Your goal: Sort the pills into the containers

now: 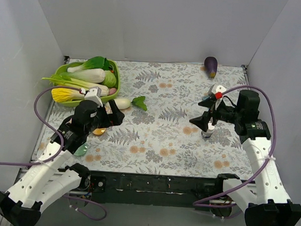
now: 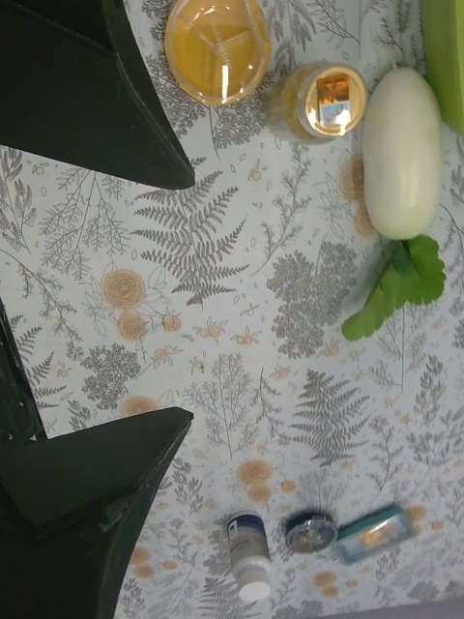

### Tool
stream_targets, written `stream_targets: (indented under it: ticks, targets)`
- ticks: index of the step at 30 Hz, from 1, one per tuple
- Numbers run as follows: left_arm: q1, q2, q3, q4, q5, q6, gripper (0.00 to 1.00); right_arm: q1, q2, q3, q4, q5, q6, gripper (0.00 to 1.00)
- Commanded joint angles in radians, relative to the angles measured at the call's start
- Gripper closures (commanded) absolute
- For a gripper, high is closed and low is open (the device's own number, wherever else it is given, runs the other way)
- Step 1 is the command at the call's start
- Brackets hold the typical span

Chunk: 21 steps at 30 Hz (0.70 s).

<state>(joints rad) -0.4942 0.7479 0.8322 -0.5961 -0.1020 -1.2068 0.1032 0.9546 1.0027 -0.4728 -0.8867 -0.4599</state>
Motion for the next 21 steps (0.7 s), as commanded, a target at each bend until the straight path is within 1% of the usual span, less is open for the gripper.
stream_targets:
  ticks: [1, 4, 6, 8, 11, 14, 17, 21]
  targets:
    - [0.066, 0.042, -0.048, 0.016, -0.070, -0.066, 0.02, 0.036, 0.001, -0.079, 0.071, -0.069, -0.020, 0.02]
    - [0.143, 0.097, -0.068, 0.045, -0.056, -0.073, 0.02, 0.044, 0.006, -0.140, 0.114, -0.064, -0.023, 0.02]
    - [0.196, 0.134, -0.087, 0.105, -0.039, -0.065, 0.02, 0.047, 0.012, -0.177, 0.135, -0.070, -0.028, 0.02]
    - [0.221, 0.197, -0.096, 0.180, -0.033, -0.053, 0.02, 0.049, 0.018, -0.202, 0.155, -0.077, -0.023, 0.02]
    - [0.233, 0.287, -0.087, 0.237, -0.065, -0.043, 0.02, 0.049, 0.021, -0.233, 0.180, -0.089, -0.022, 0.02]
    - [0.236, 0.335, -0.070, 0.254, -0.096, -0.030, 0.02, 0.047, 0.016, -0.253, 0.191, -0.092, -0.020, 0.02]
    - [0.238, 0.369, -0.055, 0.220, -0.139, -0.036, 0.02, 0.049, 0.016, -0.274, 0.204, -0.104, -0.020, 0.02]
    - [0.240, 0.329, -0.064, 0.170, -0.169, -0.077, 0.02, 0.047, 0.026, -0.303, 0.221, -0.124, -0.020, 0.02]
